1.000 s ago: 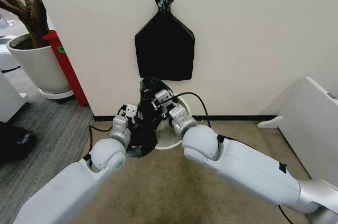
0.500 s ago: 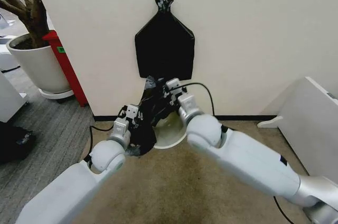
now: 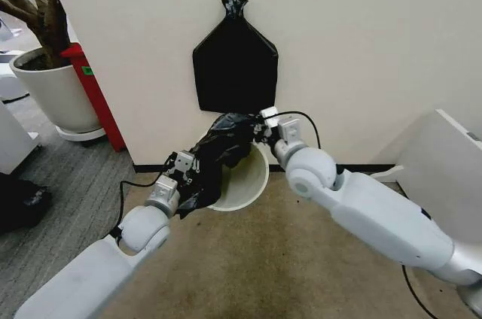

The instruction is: Place the garbage bag over the trash bin.

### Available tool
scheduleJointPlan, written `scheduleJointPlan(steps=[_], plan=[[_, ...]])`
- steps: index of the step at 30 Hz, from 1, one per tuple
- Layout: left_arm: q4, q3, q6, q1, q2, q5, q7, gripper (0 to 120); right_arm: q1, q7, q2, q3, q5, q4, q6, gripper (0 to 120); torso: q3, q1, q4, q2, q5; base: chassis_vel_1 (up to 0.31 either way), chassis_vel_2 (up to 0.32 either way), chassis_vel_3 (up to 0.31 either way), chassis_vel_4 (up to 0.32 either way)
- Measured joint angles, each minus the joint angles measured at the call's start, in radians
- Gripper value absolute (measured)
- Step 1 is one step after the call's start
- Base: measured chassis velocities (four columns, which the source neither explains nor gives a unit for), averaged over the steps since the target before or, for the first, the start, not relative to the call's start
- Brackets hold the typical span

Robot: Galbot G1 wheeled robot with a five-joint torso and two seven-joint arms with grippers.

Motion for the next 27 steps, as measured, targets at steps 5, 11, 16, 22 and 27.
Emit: scheduleJointPlan(steps=[5, 11, 16, 22, 27], plan=[[-0.006, -0.026, -0.011, 0.028, -0.002, -0.002, 0.0, 1, -0.004, 0.037, -0.057, 0.02, 0.131, 0.04, -0.024, 0, 0.0, 0.0, -0.0001, 0.0, -0.0001, 0.0, 0.0, 0.0, 0.0], [-0.016, -0.032, -0.012, 0.048, -0.003, -0.005, 0.0, 1, 0.009, 0.126, -0.066, 0.076, 0.439, 0.086, 0.032, 0, 0.0, 0.0, 0.0001, 0.0, -0.0002, 0.0, 0.0, 0.0, 0.0], [-0.018, -0.035, -0.009, 0.054, -0.004, -0.016, 0.001, 1, 0.011, 0.229, -0.047, 0.171, 0.726, 0.116, 0.117, 6, 0.0, 0.0, 0.0001, 0.0, -0.0001, 0.0, 0.0, 0.0, 0.0], [-0.011, -0.037, -0.004, 0.062, -0.005, -0.029, 0.001, 1, 0.004, 0.229, -0.049, 0.255, 0.901, 0.135, 0.182, 23, 0.0, 0.0, 0.0001, 0.0, -0.0002, 0.0, 0.0, 0.0, 0.0], [-0.005, -0.037, -0.002, 0.059, -0.006, -0.033, 0.003, 1, -0.021, 0.227, -0.046, 0.287, 0.959, 0.144, 0.185, 40, 0.0, 0.0, 0.0001, 0.0, -0.0001, 0.0, 0.0, 0.0, 0.0]])
